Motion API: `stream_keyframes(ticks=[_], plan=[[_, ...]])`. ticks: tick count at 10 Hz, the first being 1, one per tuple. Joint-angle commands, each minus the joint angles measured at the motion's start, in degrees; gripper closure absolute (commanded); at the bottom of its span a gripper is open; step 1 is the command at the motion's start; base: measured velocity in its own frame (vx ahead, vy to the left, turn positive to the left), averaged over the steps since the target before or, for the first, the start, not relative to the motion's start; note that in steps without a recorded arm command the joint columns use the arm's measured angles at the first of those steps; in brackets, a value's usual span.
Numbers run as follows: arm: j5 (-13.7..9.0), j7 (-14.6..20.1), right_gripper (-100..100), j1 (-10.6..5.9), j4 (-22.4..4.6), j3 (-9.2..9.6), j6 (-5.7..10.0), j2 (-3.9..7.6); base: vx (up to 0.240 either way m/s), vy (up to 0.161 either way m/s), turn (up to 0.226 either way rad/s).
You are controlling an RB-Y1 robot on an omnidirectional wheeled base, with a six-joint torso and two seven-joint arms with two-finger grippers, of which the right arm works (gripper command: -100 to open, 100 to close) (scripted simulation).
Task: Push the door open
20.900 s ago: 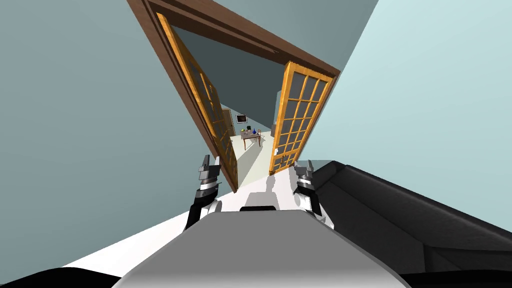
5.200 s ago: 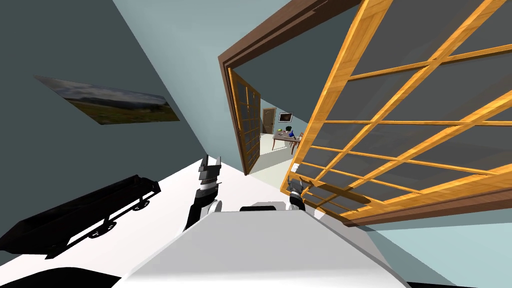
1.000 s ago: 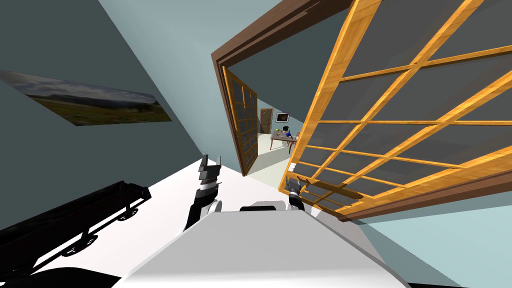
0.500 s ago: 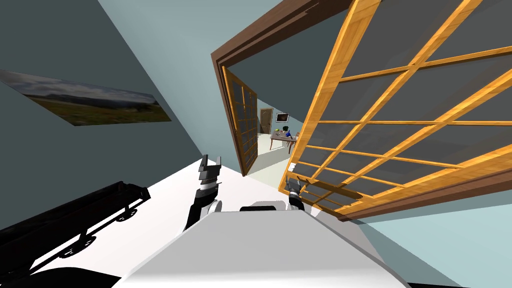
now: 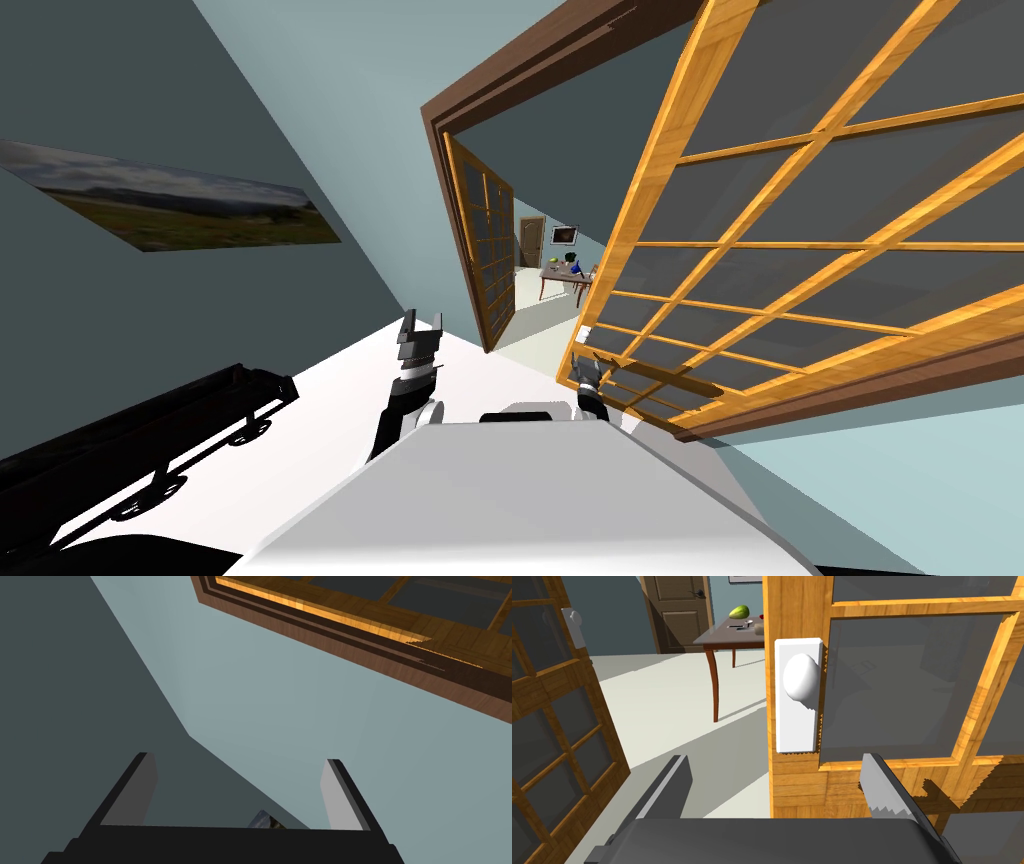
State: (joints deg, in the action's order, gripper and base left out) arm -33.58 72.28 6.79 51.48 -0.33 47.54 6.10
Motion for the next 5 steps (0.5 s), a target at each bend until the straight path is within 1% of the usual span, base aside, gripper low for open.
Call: stream_keyframes(ticks=[1, 3, 5], plan=[[0.15, 0.45, -100, -0.01, -0.13, 0.35, -0.03, 0.21, 0.017, -0.018, -0.055], [0.15, 0.45, -100, -0.01, -0.13, 0.35, -0.03, 0.21, 0.007, -0.007, -0.022], [0.15, 0.45, -100, -0.01, -0.13, 0.35, -0.03, 0.21, -0.01, 0.011, 0.034]])
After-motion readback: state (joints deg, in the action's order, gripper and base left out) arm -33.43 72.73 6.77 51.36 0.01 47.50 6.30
